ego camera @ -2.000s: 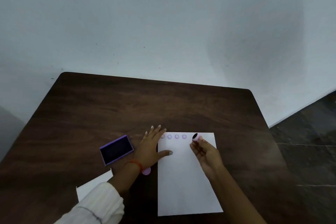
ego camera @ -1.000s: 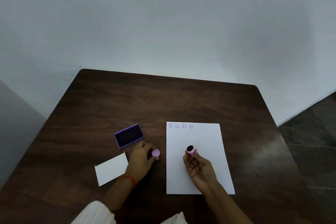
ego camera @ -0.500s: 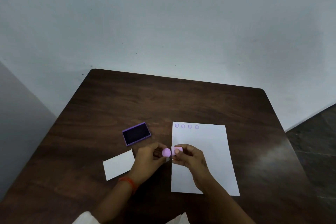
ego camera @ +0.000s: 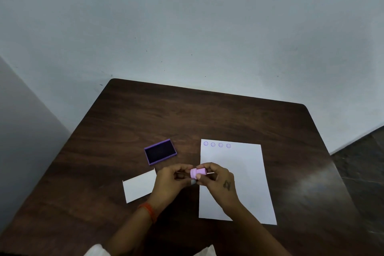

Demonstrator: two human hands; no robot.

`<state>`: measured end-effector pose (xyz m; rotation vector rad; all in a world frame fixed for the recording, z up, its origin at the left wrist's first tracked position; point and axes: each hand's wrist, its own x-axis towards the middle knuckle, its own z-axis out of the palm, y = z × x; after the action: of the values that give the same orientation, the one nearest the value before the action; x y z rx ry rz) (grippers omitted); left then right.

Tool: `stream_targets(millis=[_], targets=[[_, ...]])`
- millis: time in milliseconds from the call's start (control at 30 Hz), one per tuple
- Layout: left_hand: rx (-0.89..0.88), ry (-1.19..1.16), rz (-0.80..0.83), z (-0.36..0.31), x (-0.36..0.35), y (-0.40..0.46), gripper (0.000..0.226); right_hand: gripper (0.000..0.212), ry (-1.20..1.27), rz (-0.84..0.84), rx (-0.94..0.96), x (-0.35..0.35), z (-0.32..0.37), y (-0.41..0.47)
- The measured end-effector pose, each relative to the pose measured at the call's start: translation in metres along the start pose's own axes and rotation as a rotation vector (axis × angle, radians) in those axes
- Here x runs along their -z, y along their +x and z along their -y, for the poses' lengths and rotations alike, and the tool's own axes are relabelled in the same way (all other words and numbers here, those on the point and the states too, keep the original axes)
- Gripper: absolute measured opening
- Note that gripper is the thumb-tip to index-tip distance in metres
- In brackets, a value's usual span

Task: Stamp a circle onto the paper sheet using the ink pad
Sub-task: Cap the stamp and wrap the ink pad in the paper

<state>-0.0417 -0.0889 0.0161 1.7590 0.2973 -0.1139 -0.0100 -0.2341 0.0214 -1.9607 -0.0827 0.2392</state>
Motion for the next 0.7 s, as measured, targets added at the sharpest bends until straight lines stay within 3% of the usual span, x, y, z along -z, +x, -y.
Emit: stream_targets(millis=[267,400,533,633,700], targets=[[-0.028,-0.069,-0.007,-0.0035,0.0011,-0.0038,0.026,0.007,0.033,0.056,-0.019,0.0033,-0.0023,0.0008],[-0.065,-0.116,-0.009,-0.0020,0.0024,-0.0059,0.022,0.006,0.180,0.091,-0.091,0.0005,-0.0046,-0.0002],[-0.042,-0.134,0.012,-0.0004,0.0021,-0.0068,0.019,0.027,0.198,0.105,-0.189,-0.0010,-0.0047,-0.0009],[-0.036,-0.129,-0.005,0.0012,0.0020,-0.0060,0.020,0.016,0.229,0.144,-0.219,0.0041,-0.0021,0.0011],[-0.027,-0.124,-0.014,0.0019,0.0018,-0.0060,0.021,0.023,0.217,0.168,-0.165,0.0080,-0.0022,0.0023]])
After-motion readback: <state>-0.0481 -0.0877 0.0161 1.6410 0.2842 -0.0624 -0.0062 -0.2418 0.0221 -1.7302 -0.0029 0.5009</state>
